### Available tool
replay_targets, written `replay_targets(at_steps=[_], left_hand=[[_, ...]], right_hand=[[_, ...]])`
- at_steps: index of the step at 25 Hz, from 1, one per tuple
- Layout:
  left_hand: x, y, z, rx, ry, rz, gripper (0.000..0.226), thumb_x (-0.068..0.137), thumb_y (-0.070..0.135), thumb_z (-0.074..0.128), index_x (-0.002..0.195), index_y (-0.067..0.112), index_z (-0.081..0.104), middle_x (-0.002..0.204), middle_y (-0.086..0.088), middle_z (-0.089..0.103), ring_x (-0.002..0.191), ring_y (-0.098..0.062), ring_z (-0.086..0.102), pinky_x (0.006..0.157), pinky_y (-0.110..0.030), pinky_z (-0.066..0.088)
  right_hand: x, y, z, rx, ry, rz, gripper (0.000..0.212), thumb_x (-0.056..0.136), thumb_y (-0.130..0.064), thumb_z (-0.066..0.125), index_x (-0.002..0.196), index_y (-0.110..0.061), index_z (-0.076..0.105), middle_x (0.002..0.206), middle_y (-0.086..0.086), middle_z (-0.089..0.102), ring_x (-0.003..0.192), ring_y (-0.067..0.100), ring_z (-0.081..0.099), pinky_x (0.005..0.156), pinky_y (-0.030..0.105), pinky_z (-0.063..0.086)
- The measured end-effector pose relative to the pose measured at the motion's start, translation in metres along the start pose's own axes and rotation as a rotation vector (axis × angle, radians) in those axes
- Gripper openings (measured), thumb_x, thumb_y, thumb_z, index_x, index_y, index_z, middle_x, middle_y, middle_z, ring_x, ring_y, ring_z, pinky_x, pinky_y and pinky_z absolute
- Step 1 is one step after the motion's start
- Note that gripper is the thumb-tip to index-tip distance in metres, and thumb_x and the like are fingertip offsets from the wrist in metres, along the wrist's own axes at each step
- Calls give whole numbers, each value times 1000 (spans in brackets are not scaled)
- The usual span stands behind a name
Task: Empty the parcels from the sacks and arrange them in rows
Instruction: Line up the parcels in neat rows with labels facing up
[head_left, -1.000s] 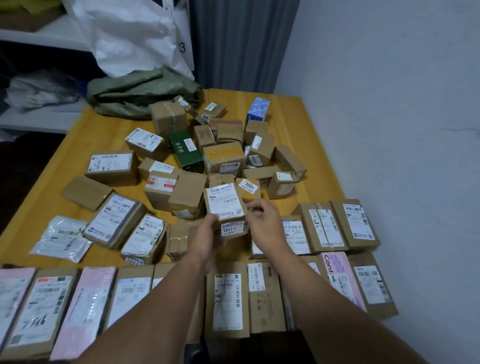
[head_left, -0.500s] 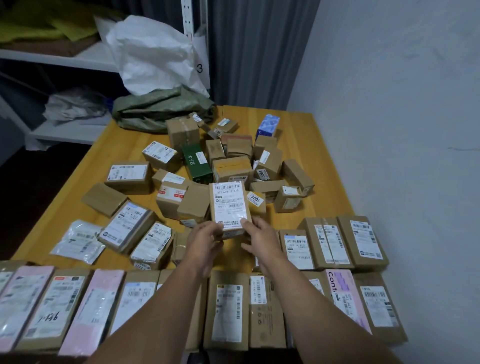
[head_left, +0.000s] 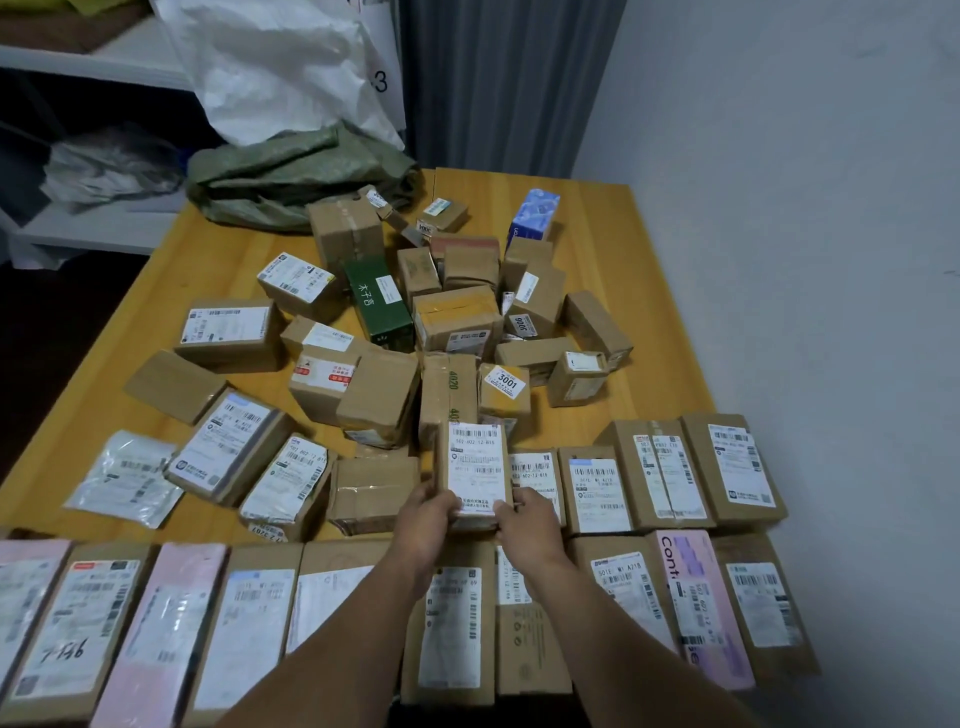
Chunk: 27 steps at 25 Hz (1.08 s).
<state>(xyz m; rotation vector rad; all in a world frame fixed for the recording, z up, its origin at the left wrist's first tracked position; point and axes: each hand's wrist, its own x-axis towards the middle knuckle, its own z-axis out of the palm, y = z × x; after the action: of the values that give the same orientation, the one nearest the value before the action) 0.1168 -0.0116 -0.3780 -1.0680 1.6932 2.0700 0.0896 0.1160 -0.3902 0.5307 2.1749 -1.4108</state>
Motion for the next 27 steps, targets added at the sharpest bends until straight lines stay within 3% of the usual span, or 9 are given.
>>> replay_targets(at_steps=[3, 5, 7, 9, 12, 19, 22, 25, 27], left_hand=[[13, -5, 1, 60, 0, -26, 33, 91, 8, 50, 121, 16, 62, 109, -3, 73, 99, -22, 67, 78, -33, 51], [18, -8, 3, 121, 8, -37, 33, 92, 8, 48, 122, 21, 57, 113, -3, 71, 101, -21, 65, 81, -34, 51], [23, -12, 5, 200, 7, -38, 36, 92, 5, 47, 121, 25, 53, 117, -1, 69, 104, -21, 64, 91, -38, 51], [26, -16, 7, 299, 18, -39, 36, 93, 2, 45, 121, 22, 55, 119, -1, 68, 104, -20, 62, 91, -36, 50], [31, -19, 10, 382, 53, -48, 37, 94, 1, 43, 123, 17, 57, 117, -2, 67, 101, -22, 61, 85, -32, 48], [35, -26, 15, 422, 29, -51, 41, 88, 3, 49, 125, 19, 56, 120, -2, 68, 105, -22, 62, 95, -41, 51], [32, -21, 18, 434, 71, -66, 35, 86, 3, 52, 120, 13, 54, 117, -5, 66, 102, -24, 62, 88, -38, 52], [25, -13, 18, 418, 118, -62, 31, 88, 4, 54, 118, 8, 51, 109, -7, 63, 97, -26, 61, 70, -31, 47], [18, -6, 17, 421, 158, -39, 29, 87, 3, 56, 115, 5, 51, 108, -10, 63, 93, -27, 60, 67, -31, 45]], right_hand=[[10, 7, 6, -65, 16, 24, 18, 98, -18, 58, 114, -17, 65, 112, 1, 71, 99, 23, 67, 91, 48, 57], [11, 6, 7, -104, 37, 33, 17, 97, -14, 59, 112, -14, 65, 111, 3, 70, 99, 23, 66, 89, 42, 57], [12, 4, 5, -166, 46, 37, 7, 97, -9, 58, 103, -11, 61, 104, 4, 67, 94, 22, 64, 77, 31, 53], [9, 3, 4, -230, 46, 50, 11, 96, -4, 57, 97, -13, 53, 95, 3, 61, 88, 20, 59, 66, 26, 46], [9, 8, 3, -265, 33, 49, 16, 92, 1, 55, 101, -13, 55, 101, 6, 64, 88, 21, 60, 69, 27, 49], [6, 9, -1, -233, -13, 25, 26, 94, 1, 51, 116, -11, 60, 106, 1, 61, 93, 17, 58, 70, 25, 44], [9, 13, 1, -222, -12, 12, 24, 93, -1, 52, 114, -11, 60, 116, 5, 63, 97, 20, 61, 73, 25, 46], [9, 8, 2, -233, -40, -8, 29, 95, -5, 55, 123, -12, 57, 128, 5, 57, 103, 18, 57, 79, 25, 45], [10, 1, 1, -244, -77, -34, 33, 96, -6, 56, 128, -11, 55, 132, 5, 53, 105, 18, 53, 82, 25, 43]])
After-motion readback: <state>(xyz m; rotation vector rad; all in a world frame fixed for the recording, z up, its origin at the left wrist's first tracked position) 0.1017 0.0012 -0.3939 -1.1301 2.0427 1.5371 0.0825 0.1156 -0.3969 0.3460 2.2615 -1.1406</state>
